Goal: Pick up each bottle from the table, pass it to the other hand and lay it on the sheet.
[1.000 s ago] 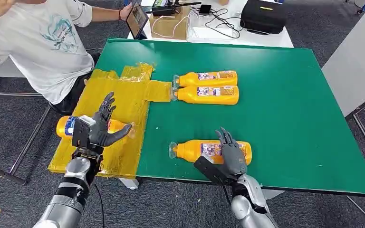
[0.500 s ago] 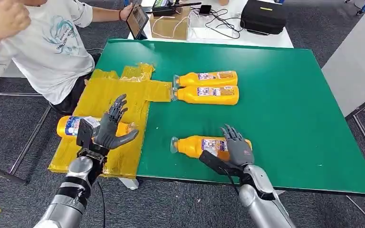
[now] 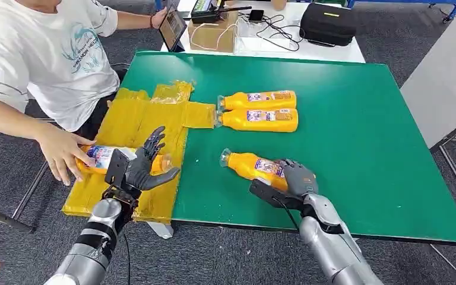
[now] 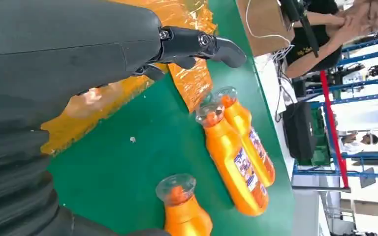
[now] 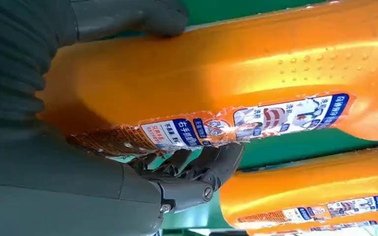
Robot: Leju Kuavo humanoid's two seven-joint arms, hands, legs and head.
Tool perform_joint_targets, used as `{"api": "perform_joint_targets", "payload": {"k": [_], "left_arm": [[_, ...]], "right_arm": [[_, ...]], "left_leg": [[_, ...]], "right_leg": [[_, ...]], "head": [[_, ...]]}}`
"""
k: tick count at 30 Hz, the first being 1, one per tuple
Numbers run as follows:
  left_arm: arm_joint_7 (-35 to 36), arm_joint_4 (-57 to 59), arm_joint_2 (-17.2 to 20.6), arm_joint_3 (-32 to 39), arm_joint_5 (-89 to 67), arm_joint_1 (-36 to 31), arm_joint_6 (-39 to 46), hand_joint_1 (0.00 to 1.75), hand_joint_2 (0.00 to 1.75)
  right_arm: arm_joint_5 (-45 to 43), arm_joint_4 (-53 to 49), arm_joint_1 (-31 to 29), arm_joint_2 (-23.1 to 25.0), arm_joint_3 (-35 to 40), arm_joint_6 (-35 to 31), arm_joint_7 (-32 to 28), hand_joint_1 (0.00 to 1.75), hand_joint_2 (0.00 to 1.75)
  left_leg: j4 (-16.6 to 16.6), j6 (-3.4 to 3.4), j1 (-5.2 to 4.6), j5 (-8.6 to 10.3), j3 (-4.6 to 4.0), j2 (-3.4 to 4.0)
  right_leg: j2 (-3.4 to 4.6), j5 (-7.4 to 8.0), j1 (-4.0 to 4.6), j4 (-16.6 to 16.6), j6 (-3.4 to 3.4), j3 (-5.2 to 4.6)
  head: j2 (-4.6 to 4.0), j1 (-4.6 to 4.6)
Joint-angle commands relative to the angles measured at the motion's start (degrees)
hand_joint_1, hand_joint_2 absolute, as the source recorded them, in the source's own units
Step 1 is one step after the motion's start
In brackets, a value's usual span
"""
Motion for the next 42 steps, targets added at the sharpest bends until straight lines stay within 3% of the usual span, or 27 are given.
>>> {"api": "perform_joint_targets", "payload": {"k": [1, 5, 15, 20, 25, 31, 42], "left_arm": [[0.68, 7.08, -0.05, -1.34, 0.31, -4.32, 0.12, 0.00, 1.75], [0.64, 7.58, -0.15, -2.17, -0.18, -4.64, 1.76, 0.00, 1.75], [0.64, 7.53, -0.18, -2.23, -0.19, -4.57, 1.97, 0.00, 1.75], [0.74, 7.35, -1.02, -3.71, -3.29, -4.92, 8.72, 0.00, 1.75], [1.55, 9.27, -2.75, -5.17, -3.29, -6.50, 10.17, 0.00, 1.75], [2.41, 10.81, -3.76, -6.39, -2.10, -7.87, 9.49, 0.00, 1.75], [3.91, 11.03, -3.42, -6.98, 2.65, -8.20, 6.41, 0.00, 1.75]], "right_arm": [[-4.04, 9.07, -0.33, -0.85, 1.10, 5.10, -2.80, 1.75, 1.75], [-7.13, 7.74, -0.61, 0.55, 0.06, 2.05, -4.19, 1.75, 1.75], [-7.18, 7.32, -0.46, 0.60, 0.31, 1.99, -4.02, 1.75, 1.75], [-13.43, -1.92, 1.84, 7.08, -4.26, -9.72, -9.48, 1.75, 1.75], [-19.73, -10.19, 3.78, 11.11, -3.92, -15.09, -13.76, 1.75, 1.75], [-22.68, -9.74, 2.46, 13.63, -1.56, -15.94, -15.81, 1.75, 1.75], [-26.30, -6.96, 0.39, 14.01, 0.95, -17.56, -17.52, 1.75, 1.75]], "left_leg": [[-0.04, -0.07, 0.09, -0.03, 0.18, -0.12], [-0.04, -0.10, 0.12, -0.06, 0.33, -0.08], [-0.05, -0.12, 0.16, -0.11, 0.44, -0.03], [-0.03, -0.15, 0.18, -0.12, 0.42, 0.02], [0.08, -0.17, 0.13, -0.17, 0.18, 0.10], [0.08, -0.13, 0.16, -0.19, -0.02, 0.08], [0.00, -0.07, 0.06, -0.04, -0.48, 0.07]], "right_leg": [[-0.17, -0.06, 0.10, -0.08, -0.09, 0.24], [-0.13, -0.04, 0.14, -0.11, -0.09, 0.35], [-0.10, -0.04, 0.19, -0.13, -0.16, 0.47], [-0.04, -0.05, 0.20, -0.08, -0.19, 0.43], [0.07, -0.08, 0.15, 0.11, -0.20, 0.13], [0.07, -0.14, 0.17, 0.11, -0.16, 0.00], [0.09, 0.00, 0.07, 0.05, -0.10, -0.43]], "head": [[0.00, 0.00], [0.00, 0.00], [0.00, 0.00], [0.00, 0.02], [0.00, 0.00], [0.02, -0.02], [0.00, 0.00]]}}
